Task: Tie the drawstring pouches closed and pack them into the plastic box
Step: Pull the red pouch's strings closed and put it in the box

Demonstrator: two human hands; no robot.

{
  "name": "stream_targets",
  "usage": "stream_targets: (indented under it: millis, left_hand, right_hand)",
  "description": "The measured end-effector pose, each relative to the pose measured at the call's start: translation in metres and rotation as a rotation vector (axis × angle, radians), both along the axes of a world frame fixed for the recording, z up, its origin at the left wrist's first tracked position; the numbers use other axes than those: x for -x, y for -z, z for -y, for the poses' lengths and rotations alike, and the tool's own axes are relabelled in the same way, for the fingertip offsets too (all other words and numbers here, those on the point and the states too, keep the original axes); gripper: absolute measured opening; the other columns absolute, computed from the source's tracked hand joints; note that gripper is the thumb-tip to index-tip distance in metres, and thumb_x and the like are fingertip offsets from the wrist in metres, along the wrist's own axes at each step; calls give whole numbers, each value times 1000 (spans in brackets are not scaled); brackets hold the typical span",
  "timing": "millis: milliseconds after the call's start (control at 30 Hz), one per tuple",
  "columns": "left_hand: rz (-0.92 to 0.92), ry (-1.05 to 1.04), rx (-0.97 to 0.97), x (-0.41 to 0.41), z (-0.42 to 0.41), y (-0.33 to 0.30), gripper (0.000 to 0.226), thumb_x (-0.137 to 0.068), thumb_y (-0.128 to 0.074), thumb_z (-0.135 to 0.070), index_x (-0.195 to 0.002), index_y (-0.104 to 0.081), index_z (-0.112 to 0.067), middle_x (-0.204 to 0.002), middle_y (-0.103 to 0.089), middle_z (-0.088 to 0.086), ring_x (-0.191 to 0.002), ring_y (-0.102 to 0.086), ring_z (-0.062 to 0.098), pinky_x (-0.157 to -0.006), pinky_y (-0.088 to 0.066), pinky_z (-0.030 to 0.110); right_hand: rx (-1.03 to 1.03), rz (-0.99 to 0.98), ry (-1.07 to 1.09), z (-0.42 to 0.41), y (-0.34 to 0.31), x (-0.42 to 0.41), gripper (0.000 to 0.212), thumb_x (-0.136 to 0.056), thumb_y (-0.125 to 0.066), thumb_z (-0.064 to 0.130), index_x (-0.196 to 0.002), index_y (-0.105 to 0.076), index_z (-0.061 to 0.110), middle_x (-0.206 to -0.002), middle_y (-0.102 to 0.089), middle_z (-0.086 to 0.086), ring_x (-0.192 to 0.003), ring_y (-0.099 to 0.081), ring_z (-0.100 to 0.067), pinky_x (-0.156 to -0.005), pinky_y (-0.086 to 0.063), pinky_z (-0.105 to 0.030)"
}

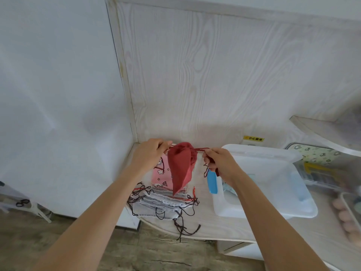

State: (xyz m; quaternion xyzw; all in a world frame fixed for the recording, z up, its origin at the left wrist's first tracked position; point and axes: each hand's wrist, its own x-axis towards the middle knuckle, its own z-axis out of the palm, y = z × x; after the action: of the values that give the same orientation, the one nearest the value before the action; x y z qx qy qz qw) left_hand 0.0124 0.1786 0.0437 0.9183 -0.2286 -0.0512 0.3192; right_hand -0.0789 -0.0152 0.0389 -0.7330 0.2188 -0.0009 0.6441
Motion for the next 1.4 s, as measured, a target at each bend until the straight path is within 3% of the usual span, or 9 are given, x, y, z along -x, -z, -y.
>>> stream_targets:
  millis: [167,567,667,800,900,1033,1167,1233,1400]
  left_hand:
    - [-102,-15,71,0,-1,5,45,-97,-39,-40,-59,-41,-16,-54,-35,-3,-49,-34,11,-53,-27,24]
    - [-498,252,-4,-5,-26,-12,29,-93,-48,-43,-84,-70,-28,-61,-33,-4,-56,-32,12,-56,-28,22]
    - [-461,221,-66,-10,-27,-10,27,-94,-48,-40,-92,-70,-24,-84,-53,-15,-85,-48,1,-80,-35,22]
    - [-182,216,-309,-13,-29,-4,15,-86,-54,-53,-80,-64,-44,-122,-35,-28,-119,-19,4,-97,-13,33]
    - [-331,213,17,-12,-27,-1,32,-82,-53,-58,-70,-68,-32,-107,-55,-13,-105,-44,10,-93,-29,31]
    - [-836,31,799,-1,-9,1,38,-93,-47,-37,-71,-65,-12,-62,-59,-5,-65,-51,12,-54,-36,21]
    - [-1131,129,1243,8,1,-3,44,-95,-37,-25,-74,-74,-12,-103,-58,4,-47,-40,3,-36,-24,12]
    - [-1151,112,1339,10,5,0,34,-91,-42,-21,-82,-73,-11,-113,-65,9,-46,-41,2,-37,-24,11]
    - [-991,83,1138,14,13,10,19,-95,-43,-22,-99,-60,-14,-83,-61,-1,-43,-34,0,-35,-22,12]
  right_hand:
    - [-376,-148,-143,5,-5,-1,39,-98,-35,29,-75,-58,9,-54,-35,6,-41,-24,-5,-46,-25,-19]
    - [-429,-62,27,11,4,-1,20,-95,-50,21,-84,-63,10,-69,-51,3,-56,-45,-8,-51,-38,-18]
    - [-375,-79,79,8,9,0,19,-94,-53,21,-83,-64,10,-69,-52,3,-54,-46,-6,-44,-37,-15]
    - [-57,-114,68,1,12,-2,20,-91,-57,27,-81,-69,14,-79,-60,6,-67,-47,-8,-53,-32,-18]
    - [170,-84,50,-2,15,-5,18,-87,-62,29,-76,-73,20,-90,-67,2,-94,-55,-18,-79,-43,-27]
    - [190,-73,-7,-5,13,-6,18,-87,-63,25,-76,-72,16,-92,-68,2,-100,-57,-17,-91,-41,-32]
    - [96,-87,-25,-10,11,-3,19,-89,-61,25,-80,-72,12,-93,-67,3,-102,-54,-11,-89,-35,-28]
    - [79,-102,-29,-11,12,-3,20,-89,-60,25,-75,-70,16,-95,-68,1,-104,-55,-11,-91,-33,-27]
    - [-21,-59,9,-9,16,-2,20,-89,-59,21,-74,-71,17,-87,-69,0,-96,-59,-15,-90,-41,-27]
